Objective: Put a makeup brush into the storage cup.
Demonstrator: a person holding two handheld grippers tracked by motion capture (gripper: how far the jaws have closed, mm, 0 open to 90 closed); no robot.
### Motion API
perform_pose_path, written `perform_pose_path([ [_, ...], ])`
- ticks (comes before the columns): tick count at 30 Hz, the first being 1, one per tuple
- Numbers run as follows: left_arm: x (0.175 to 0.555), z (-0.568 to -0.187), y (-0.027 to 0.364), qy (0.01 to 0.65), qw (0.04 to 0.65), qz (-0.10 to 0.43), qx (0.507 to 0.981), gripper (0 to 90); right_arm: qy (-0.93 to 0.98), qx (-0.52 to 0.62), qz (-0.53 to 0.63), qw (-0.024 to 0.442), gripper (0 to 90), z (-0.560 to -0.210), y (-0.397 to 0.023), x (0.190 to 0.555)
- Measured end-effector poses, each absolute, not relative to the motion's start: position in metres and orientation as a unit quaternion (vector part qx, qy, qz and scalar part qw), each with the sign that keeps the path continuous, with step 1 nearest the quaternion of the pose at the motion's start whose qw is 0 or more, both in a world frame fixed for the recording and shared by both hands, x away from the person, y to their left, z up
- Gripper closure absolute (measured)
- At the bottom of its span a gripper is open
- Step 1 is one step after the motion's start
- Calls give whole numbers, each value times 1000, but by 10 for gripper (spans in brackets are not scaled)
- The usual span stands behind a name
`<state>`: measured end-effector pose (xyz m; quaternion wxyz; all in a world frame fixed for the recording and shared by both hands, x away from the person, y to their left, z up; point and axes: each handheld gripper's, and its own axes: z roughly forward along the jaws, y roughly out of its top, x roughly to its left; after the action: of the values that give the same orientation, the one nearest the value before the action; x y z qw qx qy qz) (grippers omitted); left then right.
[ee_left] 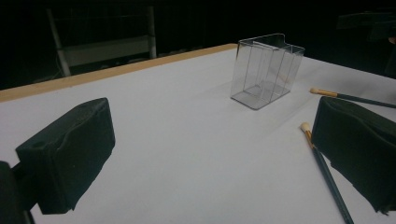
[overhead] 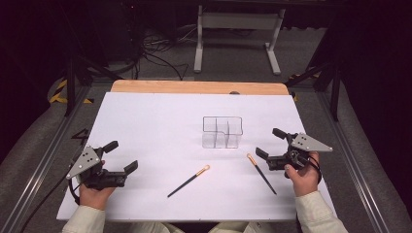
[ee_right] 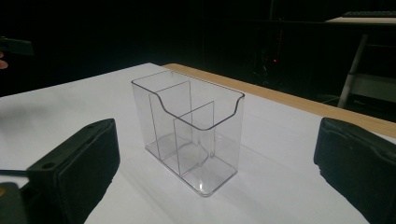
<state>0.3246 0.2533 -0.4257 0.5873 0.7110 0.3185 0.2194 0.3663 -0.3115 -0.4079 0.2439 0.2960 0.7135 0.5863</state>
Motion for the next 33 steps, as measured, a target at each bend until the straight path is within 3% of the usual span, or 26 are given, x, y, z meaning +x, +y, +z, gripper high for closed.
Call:
perform_pose_path([
  [33, 341, -405, 201, 283, 597, 168, 732, 5, 713, 307, 578, 253, 8, -408, -318, 361],
])
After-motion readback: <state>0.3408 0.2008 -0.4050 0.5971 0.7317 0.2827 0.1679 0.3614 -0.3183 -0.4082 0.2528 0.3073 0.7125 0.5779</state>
